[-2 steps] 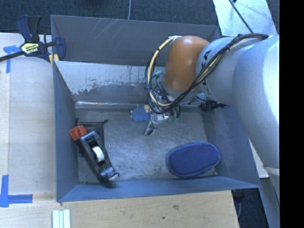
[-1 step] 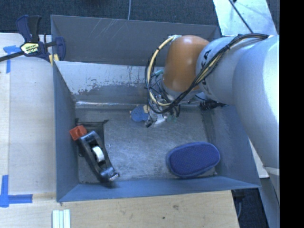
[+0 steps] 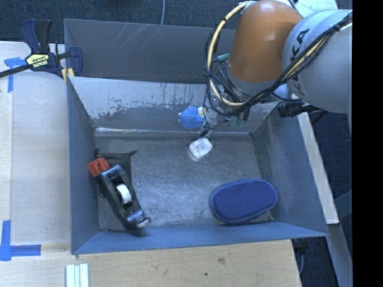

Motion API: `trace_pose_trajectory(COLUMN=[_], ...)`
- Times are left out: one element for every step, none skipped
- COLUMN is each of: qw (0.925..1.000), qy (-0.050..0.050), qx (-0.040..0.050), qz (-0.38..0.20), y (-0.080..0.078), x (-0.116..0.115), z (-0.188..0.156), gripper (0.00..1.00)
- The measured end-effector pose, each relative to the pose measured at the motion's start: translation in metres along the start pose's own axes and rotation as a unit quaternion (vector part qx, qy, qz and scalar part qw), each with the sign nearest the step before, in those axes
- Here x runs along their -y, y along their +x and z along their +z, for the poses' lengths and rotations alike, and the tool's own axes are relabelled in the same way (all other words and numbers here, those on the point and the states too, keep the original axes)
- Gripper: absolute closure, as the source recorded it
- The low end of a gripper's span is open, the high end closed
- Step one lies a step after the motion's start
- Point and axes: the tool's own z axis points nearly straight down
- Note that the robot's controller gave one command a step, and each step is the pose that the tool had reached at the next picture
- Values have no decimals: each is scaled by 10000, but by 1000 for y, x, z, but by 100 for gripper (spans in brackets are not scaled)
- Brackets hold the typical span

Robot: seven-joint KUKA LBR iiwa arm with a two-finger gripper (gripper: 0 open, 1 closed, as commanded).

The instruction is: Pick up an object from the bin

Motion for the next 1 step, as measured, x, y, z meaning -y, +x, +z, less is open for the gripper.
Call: trace_pose_trajectory(qw=[9987], qy=[11], qx=[-20], qz=[510], y=[17], x=[9], z=[-109], gripper=[100])
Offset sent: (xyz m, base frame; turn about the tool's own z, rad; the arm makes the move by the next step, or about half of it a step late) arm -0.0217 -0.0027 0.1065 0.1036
